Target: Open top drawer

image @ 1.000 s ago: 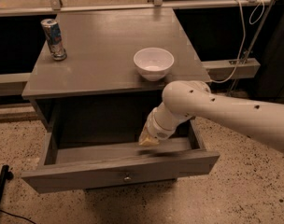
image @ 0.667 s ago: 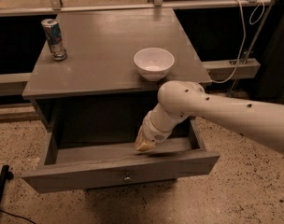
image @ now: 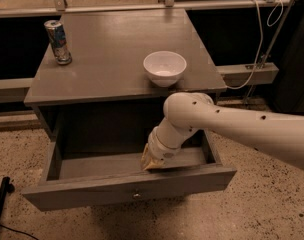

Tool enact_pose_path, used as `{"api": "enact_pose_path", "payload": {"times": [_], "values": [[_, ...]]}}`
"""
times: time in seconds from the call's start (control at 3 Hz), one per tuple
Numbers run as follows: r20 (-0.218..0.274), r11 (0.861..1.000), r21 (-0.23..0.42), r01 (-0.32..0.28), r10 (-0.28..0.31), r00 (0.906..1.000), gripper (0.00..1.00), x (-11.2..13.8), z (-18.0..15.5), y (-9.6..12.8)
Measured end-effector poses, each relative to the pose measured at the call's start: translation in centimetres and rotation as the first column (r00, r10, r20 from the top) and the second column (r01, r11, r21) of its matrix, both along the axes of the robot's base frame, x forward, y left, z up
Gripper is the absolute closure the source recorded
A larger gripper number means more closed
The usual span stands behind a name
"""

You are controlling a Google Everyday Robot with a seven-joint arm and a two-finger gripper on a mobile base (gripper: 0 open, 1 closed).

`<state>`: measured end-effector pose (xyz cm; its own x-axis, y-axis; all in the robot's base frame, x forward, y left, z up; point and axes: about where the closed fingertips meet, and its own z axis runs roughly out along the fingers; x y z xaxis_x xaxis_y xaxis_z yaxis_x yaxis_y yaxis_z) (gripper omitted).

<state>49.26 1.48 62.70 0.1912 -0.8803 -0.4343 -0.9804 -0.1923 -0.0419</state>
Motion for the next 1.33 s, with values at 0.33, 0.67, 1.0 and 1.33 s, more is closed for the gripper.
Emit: {"api": "enact_pose_path", "payload": {"times": [0.33,0.67,1.0,1.33], "values": [[-0.008,0.998,0.002,-0.055,0.055,0.9984,1.0,-1.8,0.7,0.7],[-0.031,0.997,0.011,-0.079,0.08,0.9963,1.0,-2.9,1.1,1.1],[-0.103,0.999,0.048,-0.025,0.03,0.9942,1.0,-1.9,0.0,1.7],[-0.146,0.998,0.05,0.024,-0.016,0.9892,1.0,-0.9,-1.0,2.0]]}}
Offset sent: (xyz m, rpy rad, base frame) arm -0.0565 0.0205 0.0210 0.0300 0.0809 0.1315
